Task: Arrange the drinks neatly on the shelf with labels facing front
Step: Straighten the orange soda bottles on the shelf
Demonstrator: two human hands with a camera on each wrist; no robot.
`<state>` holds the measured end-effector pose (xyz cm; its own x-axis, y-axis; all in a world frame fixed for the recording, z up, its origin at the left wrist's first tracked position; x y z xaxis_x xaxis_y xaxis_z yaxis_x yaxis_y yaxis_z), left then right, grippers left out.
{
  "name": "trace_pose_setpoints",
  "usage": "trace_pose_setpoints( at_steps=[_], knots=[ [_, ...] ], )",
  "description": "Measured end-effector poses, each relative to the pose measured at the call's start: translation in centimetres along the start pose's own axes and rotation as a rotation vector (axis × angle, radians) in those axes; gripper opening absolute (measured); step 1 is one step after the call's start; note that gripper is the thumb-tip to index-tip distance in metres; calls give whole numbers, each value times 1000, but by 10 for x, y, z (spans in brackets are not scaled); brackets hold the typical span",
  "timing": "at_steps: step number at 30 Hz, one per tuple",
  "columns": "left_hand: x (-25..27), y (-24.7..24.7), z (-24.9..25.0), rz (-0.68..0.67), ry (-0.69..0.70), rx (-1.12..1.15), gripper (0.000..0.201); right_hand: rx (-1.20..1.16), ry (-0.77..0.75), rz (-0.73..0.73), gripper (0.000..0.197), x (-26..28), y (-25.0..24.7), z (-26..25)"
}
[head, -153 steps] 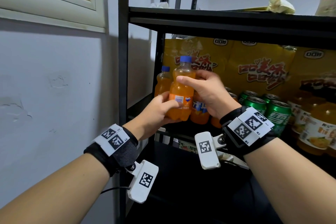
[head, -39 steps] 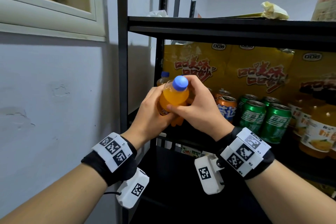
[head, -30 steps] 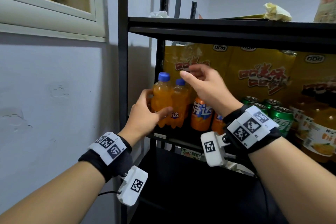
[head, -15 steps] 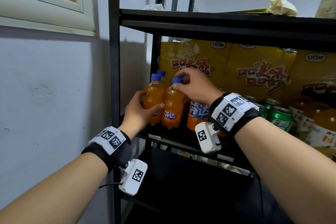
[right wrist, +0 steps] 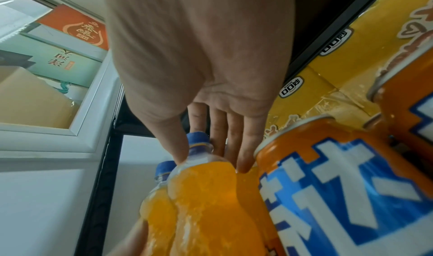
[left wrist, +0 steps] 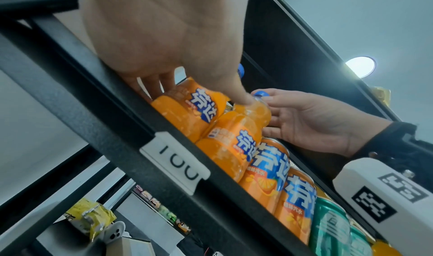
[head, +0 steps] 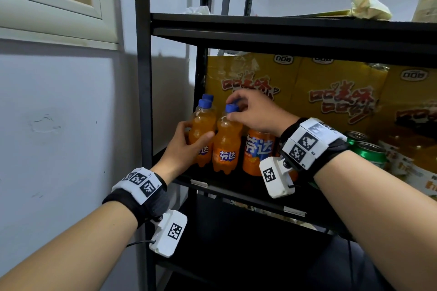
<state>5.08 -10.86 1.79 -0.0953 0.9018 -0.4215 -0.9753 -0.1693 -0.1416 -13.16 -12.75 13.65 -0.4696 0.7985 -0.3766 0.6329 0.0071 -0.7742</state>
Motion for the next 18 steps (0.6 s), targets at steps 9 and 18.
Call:
trace_pose_setpoints(
  at_steps=[9, 18],
  knots=[
    [-3, -10, 4, 56, -15, -89, 71, 31, -13, 37, 33, -6, -1, 1],
    [-13, 13, 95, 140, 543, -751, 70, -25, 217, 91, 28, -40, -17, 19]
  ],
)
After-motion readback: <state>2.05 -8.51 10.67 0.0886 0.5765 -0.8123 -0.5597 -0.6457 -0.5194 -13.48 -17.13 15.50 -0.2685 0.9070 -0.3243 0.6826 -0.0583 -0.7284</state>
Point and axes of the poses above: each hand's wrist, its own x-axis away from the middle knuckle, its own y-axis out of the palm, z = x × y, the point moved 6 cm from there along -x, towards the middle knuckle, and after that the axes turned 2 degrees about -z, right-handed, at the moved point
